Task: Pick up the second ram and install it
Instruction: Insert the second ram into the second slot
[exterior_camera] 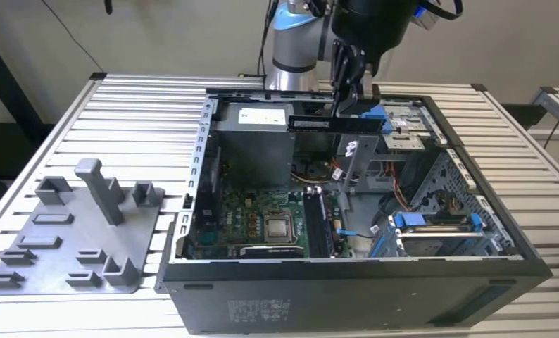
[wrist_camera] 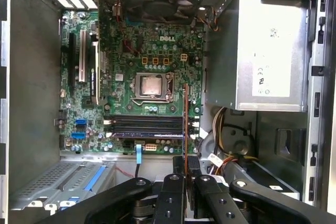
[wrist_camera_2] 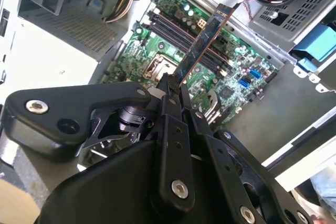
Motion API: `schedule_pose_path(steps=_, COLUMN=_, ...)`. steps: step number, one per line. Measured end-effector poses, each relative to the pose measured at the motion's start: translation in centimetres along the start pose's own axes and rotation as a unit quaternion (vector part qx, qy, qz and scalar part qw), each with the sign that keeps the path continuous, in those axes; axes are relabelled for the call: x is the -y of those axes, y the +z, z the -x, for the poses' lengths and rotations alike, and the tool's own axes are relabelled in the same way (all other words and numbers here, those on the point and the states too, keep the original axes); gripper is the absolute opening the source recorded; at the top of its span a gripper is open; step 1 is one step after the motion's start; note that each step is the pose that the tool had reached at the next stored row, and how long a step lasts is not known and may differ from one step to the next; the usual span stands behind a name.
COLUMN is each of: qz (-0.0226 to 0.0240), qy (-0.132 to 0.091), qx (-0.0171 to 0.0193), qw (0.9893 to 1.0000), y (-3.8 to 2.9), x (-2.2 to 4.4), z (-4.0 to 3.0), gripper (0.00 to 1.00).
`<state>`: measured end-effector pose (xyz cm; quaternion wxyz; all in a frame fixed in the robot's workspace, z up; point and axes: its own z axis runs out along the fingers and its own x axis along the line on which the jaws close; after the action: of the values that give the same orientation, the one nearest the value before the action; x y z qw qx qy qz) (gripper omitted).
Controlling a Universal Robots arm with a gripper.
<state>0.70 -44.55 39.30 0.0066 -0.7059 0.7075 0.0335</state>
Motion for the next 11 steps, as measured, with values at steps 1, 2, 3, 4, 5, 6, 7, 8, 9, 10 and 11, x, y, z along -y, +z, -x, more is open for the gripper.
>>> schedule_pose_path(steps=1, qz=-0.0002, qy=0.003, qx=0.0001, qw=1.0, y=0.0, x=-0.01, z=-0.03, gripper=0.14)
schedule_pose_path(steps=2, qz=-0.0003, qy=0.005, qx=0.0002, qw=1.0, y=0.01, x=-0.02, z=-0.06, gripper=0.14)
schedule_pose_path(steps=3, qz=-0.0004, qy=0.008, qx=0.0003, qw=1.0, y=0.01, x=-0.02, z=-0.08, gripper=0.14)
schedule_pose_path(steps=4, qz=-0.0006, qy=0.011, qx=0.0004, qw=0.9999, y=0.02, x=-0.03, z=-0.1, gripper=0.14)
schedule_pose_path(steps=5, qz=-0.0007, qy=0.013, qx=0.0005, qw=0.9999, y=0.02, x=-0.03, z=-0.13, gripper=0.14)
schedule_pose_path(steps=6, qz=-0.0009, qy=0.016, qx=0.0006, qw=0.9999, y=0.02, x=-0.03, z=-0.16, gripper=0.14)
schedule_pose_path(steps=7, qz=-0.001, qy=0.018, qx=0.0006, qw=0.9998, y=0.02, x=-0.04, z=-0.18, gripper=0.14)
schedule_pose_path(steps=8, qz=-0.001, qy=0.019, qx=0.0006, qw=0.9998, y=0.02, x=-0.04, z=-0.17, gripper=0.14)
schedule_pose_path(steps=9, qz=-0.0011, qy=0.019, qx=0.0007, qw=0.9998, y=0.02, x=-0.03, z=-0.18, gripper=0.14)
schedule_pose_path(steps=10, qz=-0.0011, qy=0.019, qx=0.0007, qw=0.9998, y=0.02, x=-0.03, z=-0.18, gripper=0.14)
schedule_pose_path(steps=11, qz=-0.0011, qy=0.019, qx=0.0007, qw=0.9998, y=0.03, x=-0.03, z=-0.18, gripper=0.14)
